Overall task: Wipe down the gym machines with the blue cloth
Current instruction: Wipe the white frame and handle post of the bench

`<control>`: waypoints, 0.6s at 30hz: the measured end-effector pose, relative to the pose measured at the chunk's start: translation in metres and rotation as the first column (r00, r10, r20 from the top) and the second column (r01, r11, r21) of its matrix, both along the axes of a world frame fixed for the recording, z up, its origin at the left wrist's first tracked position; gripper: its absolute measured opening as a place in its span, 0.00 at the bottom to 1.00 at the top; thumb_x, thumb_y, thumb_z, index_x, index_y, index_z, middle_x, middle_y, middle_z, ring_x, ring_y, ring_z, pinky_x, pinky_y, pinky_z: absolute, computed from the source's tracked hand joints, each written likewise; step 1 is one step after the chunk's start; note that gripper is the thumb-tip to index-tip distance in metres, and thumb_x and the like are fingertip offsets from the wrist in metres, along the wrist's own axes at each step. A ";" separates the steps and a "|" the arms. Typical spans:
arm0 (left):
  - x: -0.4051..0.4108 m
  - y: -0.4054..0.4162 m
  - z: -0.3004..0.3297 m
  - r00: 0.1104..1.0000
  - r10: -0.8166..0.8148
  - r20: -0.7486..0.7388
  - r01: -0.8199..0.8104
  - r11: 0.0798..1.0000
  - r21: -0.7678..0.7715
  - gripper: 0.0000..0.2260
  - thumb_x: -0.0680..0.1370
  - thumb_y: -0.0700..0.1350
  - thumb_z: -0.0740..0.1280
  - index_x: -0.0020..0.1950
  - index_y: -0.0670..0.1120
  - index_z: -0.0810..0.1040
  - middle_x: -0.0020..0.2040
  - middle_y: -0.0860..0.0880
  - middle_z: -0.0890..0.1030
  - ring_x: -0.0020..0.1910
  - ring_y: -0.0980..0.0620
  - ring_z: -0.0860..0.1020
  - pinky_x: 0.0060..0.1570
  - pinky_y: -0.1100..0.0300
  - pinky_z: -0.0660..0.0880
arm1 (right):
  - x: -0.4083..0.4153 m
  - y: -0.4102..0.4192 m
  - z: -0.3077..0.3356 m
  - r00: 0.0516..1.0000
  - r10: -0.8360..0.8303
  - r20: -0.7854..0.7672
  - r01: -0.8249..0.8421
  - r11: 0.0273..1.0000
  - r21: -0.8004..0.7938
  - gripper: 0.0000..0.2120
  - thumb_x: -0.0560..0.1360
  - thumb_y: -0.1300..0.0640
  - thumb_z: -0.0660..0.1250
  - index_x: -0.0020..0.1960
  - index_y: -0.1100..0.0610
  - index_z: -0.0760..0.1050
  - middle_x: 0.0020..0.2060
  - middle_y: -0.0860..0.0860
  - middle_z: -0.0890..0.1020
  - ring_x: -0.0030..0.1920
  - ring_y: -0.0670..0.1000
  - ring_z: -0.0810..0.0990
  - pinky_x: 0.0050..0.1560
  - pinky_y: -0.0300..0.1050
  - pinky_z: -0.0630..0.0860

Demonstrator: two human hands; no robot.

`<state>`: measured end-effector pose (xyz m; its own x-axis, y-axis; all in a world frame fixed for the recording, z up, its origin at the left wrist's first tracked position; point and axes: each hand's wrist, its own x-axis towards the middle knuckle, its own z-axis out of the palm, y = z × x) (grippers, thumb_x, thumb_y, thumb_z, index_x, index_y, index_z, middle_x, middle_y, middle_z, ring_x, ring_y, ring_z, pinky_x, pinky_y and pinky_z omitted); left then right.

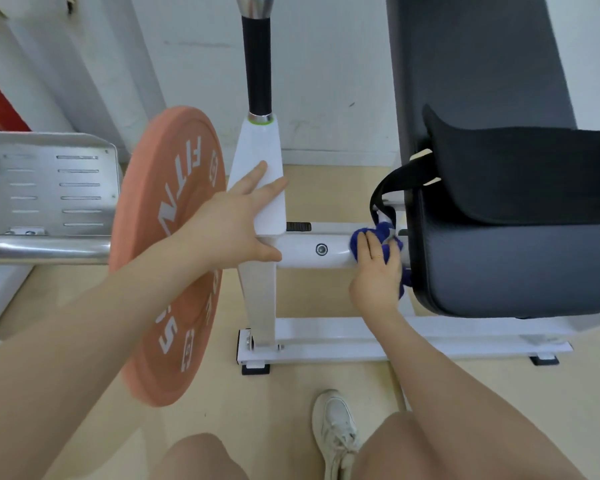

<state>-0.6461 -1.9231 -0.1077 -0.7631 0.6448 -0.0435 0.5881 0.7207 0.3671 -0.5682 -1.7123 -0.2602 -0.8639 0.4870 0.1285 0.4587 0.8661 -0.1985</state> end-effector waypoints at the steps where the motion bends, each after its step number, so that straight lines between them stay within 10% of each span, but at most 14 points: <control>1: 0.000 0.000 0.000 1.000 0.004 -0.012 -0.004 1.000 -0.022 0.45 0.66 0.52 0.75 0.74 0.63 0.49 0.76 0.61 0.41 0.73 0.47 0.59 0.63 0.57 0.65 | -0.005 -0.013 -0.002 0.997 0.078 -0.015 -0.077 0.997 0.019 0.35 0.70 0.67 0.58 0.76 0.57 0.53 0.75 0.51 0.57 0.74 0.62 0.52 0.74 0.55 0.50; 6: 0.003 0.001 0.001 1.000 0.014 0.011 -0.014 1.000 -0.010 0.45 0.67 0.51 0.75 0.74 0.63 0.49 0.76 0.61 0.40 0.73 0.48 0.59 0.62 0.58 0.65 | -0.020 -0.043 -0.004 0.874 0.478 -0.088 -0.474 0.878 0.061 0.36 0.62 0.74 0.67 0.69 0.58 0.70 0.66 0.55 0.73 0.66 0.69 0.68 0.65 0.63 0.67; 13: 0.002 0.000 -0.004 0.999 0.038 0.007 -0.038 0.999 0.037 0.46 0.66 0.52 0.76 0.74 0.64 0.51 0.76 0.61 0.43 0.74 0.46 0.55 0.70 0.53 0.60 | -0.001 -0.007 -0.004 0.986 0.097 -0.136 -0.099 0.995 -0.008 0.32 0.65 0.72 0.60 0.69 0.58 0.69 0.67 0.54 0.72 0.66 0.67 0.66 0.68 0.56 0.63; 16: 0.002 0.001 -0.006 0.999 0.033 -0.011 -0.033 0.999 0.034 0.46 0.65 0.53 0.76 0.74 0.63 0.50 0.76 0.61 0.43 0.75 0.46 0.54 0.70 0.53 0.59 | -0.016 -0.036 -0.005 0.955 0.256 -0.148 -0.257 0.966 0.015 0.31 0.64 0.65 0.49 0.65 0.62 0.73 0.63 0.57 0.77 0.59 0.69 0.74 0.66 0.55 0.64; 18: 0.002 0.001 -0.006 0.999 0.028 -0.019 -0.027 0.999 0.032 0.46 0.65 0.53 0.76 0.74 0.63 0.50 0.76 0.60 0.43 0.75 0.46 0.53 0.70 0.54 0.58 | -0.021 -0.051 -0.008 0.878 0.470 -0.091 -0.461 0.882 0.099 0.29 0.63 0.70 0.59 0.65 0.63 0.73 0.62 0.59 0.77 0.59 0.69 0.74 0.64 0.60 0.70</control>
